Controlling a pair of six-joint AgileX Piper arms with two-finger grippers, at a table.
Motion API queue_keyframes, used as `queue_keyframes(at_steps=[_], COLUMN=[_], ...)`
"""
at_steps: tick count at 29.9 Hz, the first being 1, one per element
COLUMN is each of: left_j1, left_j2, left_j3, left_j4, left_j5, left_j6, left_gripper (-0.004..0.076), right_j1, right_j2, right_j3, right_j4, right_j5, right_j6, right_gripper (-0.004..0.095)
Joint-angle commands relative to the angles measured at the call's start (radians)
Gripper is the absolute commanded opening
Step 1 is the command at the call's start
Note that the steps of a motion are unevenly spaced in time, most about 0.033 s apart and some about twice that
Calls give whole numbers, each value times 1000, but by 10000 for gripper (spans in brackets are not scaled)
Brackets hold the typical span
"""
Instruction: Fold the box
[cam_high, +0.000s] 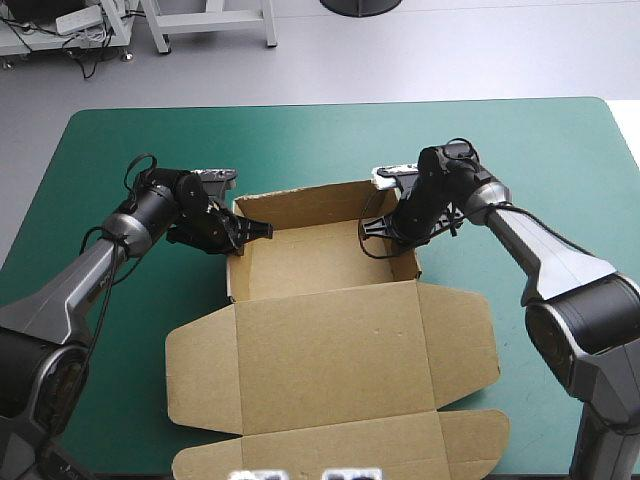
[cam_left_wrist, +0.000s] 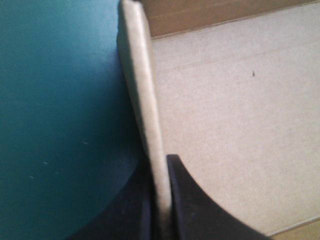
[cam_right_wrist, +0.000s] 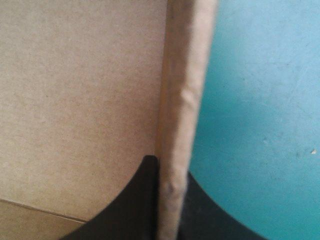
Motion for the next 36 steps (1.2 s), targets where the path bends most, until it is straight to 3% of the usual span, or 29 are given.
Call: queue_keyframes(at_steps=[1,5,12,17,26,31,36], left_j1=[-7,-7,-7,-7,-7,-7,-7], left_j2=[-30,-28,-28,-28,-28,-28,-29], left_j3=[-33,-33,-33,-33,-33,-33,-33], left_j4=[-42,-42,-44,-40,1,8,6], left_j5=[-71,-74,-70,-75,-147,-148,-112], left_j6=[3,3,3,3,-1,-21,-21], left_gripper=[-10,-9,38,135,421,435,435], right_j1=[11,11,11,11,11,11,11], right_j2=[-16,-16,-16,-16,-27,-36,-36], right_j3=[-19,-19,-19,-21,-25,-65,-132], right_j4=[88,41,18,18,16,-5,-50], right_j5=[-77,-77,-77,-77,-84,-84,-76], right_j6=[-62,-91,-111,-111,-132,-140,-137], right_gripper=[6,74,334,346,354,360,432])
